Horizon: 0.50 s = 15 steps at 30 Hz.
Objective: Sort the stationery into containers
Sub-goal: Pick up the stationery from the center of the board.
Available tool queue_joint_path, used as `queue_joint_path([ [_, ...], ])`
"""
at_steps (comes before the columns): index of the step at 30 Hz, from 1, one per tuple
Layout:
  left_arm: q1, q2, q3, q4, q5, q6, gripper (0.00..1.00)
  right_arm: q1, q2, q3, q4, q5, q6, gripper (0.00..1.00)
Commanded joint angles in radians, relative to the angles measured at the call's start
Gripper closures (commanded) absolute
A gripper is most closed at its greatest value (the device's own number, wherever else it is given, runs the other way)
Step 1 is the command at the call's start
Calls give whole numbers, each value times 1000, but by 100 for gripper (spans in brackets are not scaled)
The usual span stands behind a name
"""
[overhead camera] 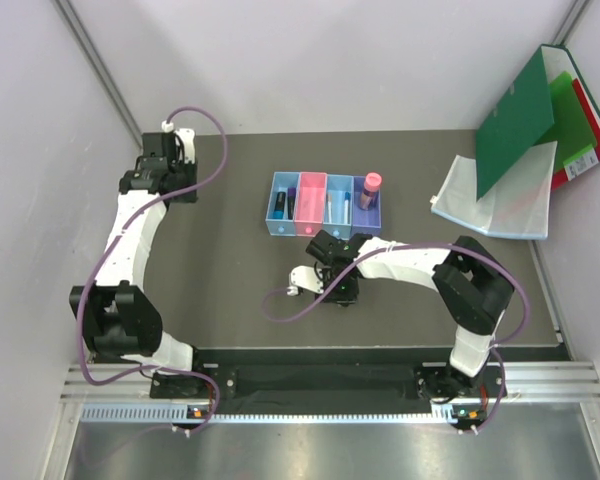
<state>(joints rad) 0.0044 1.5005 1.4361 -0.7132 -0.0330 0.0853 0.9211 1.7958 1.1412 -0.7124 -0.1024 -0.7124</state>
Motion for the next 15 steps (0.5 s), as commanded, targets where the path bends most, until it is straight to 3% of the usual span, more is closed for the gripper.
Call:
queue_joint_path([
  [1,-30,-10,61,18,19,19,100,18,47,0,60,-7,1,81],
  [7,-60,1,80,23,28,43,100,19,-27,17,36,36,31,83],
  [15,-118,56,67,66,76,94,100,19,-245,58,-33,141,79,85],
])
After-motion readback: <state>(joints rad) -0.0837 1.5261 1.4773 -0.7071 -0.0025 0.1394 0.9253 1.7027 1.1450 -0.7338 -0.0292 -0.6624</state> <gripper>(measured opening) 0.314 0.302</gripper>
